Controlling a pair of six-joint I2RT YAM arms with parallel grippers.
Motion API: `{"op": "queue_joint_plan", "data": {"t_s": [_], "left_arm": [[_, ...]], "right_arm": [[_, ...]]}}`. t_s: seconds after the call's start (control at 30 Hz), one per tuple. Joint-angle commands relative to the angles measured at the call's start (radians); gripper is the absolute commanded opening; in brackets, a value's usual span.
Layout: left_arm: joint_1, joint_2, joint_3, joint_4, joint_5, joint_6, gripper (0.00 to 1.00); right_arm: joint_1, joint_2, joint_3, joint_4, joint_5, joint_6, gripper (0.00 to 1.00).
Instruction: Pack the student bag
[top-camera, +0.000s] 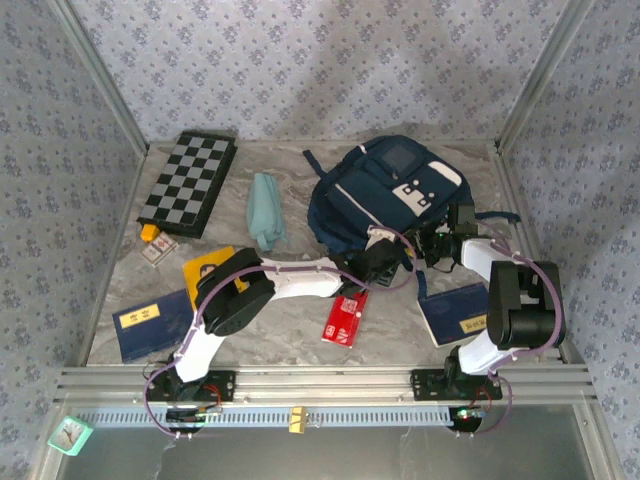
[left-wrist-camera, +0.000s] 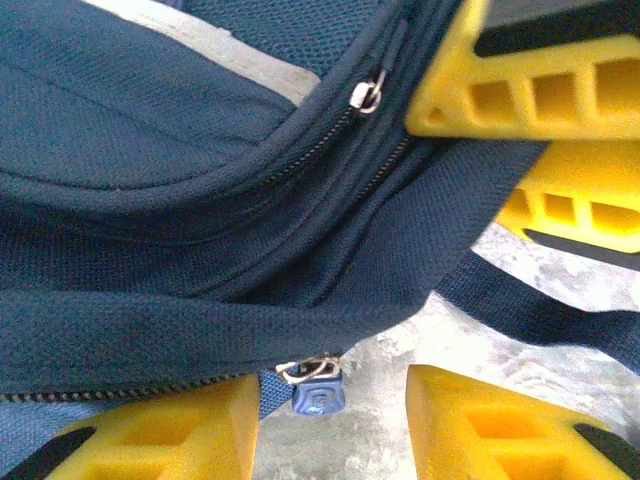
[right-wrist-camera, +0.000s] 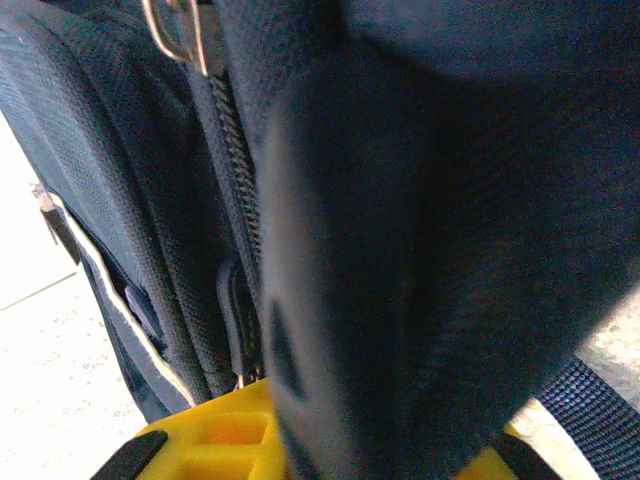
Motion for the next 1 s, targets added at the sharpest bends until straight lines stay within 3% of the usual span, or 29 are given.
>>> {"op": "queue_joint_plan", "data": {"t_s": [0.0, 0.33, 0.57, 0.97], "left_arm": [[-0.004, 0.028, 0.058, -0.059, -0.117, -0.055, 0.44], [-0.003, 0.088, 0.138, -0.015, -0.192, -0.051, 0.41], [0.007, 0.110, 0.192, -0.050, -0.292, -0.070, 0.28], [0.019, 0.019, 0.099, 0.019, -0.266, -0.033, 0.00]], "right_arm": [[0.012, -0.035, 0.018, 0.022, -0.022, 0.021, 0.14], [0.034, -0.072, 0.014, 0.018, -0.016, 0.044, 0.08], [0.050, -0.083, 0.001, 0.022, -0.013, 0.053, 0.05], [0.051, -0.094, 0.033, -0.032, -0.003, 0.009, 0.03]]}}
